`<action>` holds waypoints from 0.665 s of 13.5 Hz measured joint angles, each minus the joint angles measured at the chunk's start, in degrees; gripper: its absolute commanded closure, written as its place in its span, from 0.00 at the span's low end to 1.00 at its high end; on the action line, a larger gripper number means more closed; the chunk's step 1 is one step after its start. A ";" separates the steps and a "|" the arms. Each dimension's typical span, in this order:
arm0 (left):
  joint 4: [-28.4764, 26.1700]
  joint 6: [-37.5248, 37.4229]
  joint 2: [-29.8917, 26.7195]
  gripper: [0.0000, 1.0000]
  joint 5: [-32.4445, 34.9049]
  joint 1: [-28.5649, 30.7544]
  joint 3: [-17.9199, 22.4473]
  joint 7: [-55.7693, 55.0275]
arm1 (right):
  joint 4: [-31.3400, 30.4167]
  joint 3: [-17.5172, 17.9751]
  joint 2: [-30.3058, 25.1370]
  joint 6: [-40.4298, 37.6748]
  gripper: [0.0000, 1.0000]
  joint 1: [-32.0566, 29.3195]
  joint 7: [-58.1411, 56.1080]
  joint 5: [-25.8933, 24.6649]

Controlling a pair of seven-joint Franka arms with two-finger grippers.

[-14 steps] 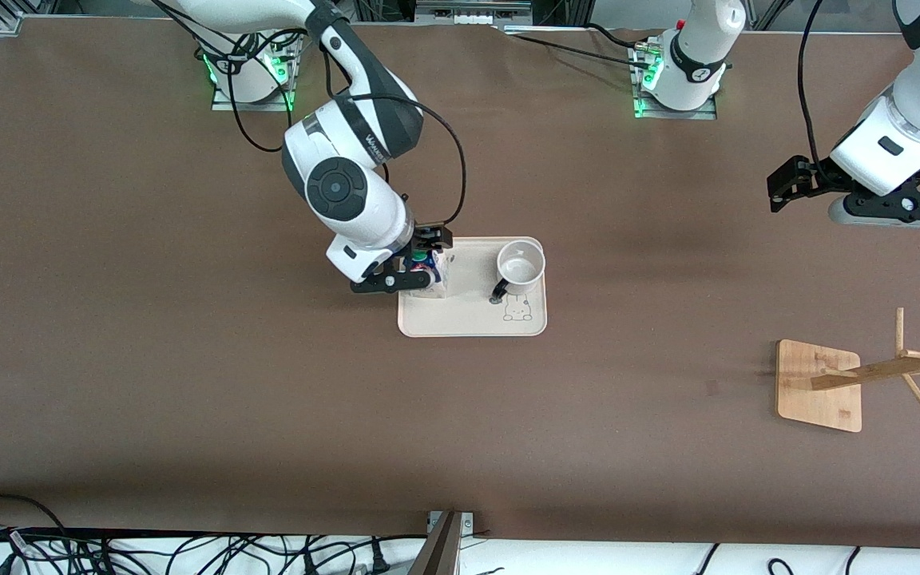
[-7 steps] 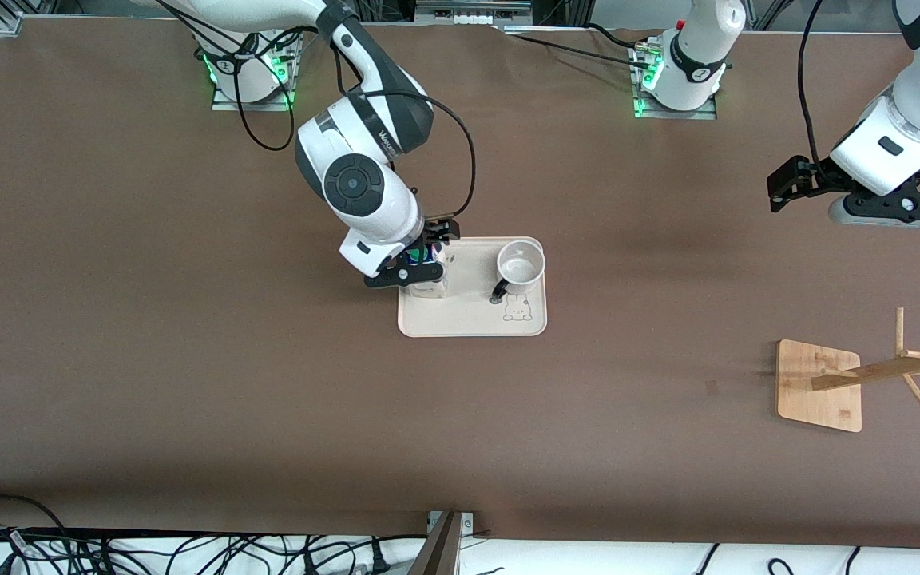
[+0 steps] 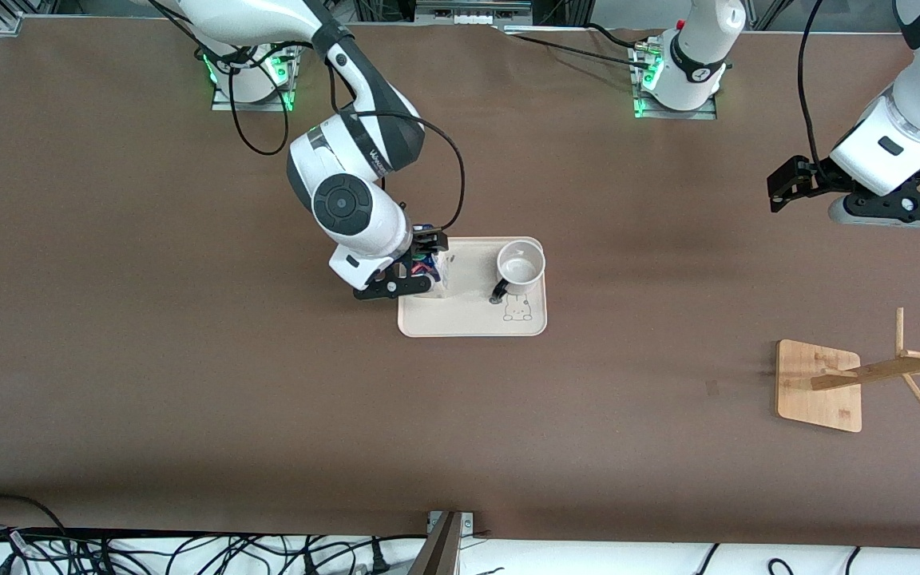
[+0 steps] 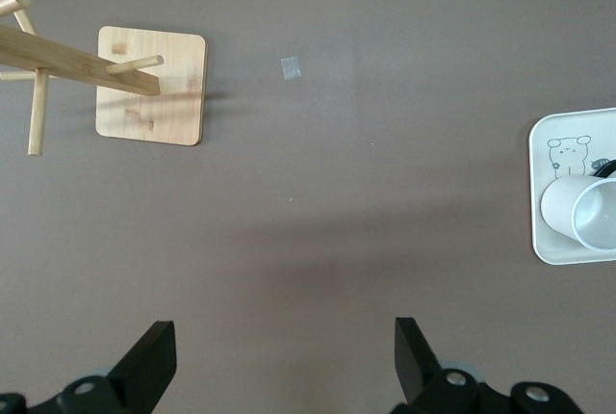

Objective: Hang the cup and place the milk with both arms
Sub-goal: 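Close the right gripper on the milk carton's top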

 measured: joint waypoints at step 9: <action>0.00 0.00 0.00 0.00 0.00 0.00 0.00 0.00 | -0.60 0.29 0.80 1.39 0.00 0.07 0.50 1.04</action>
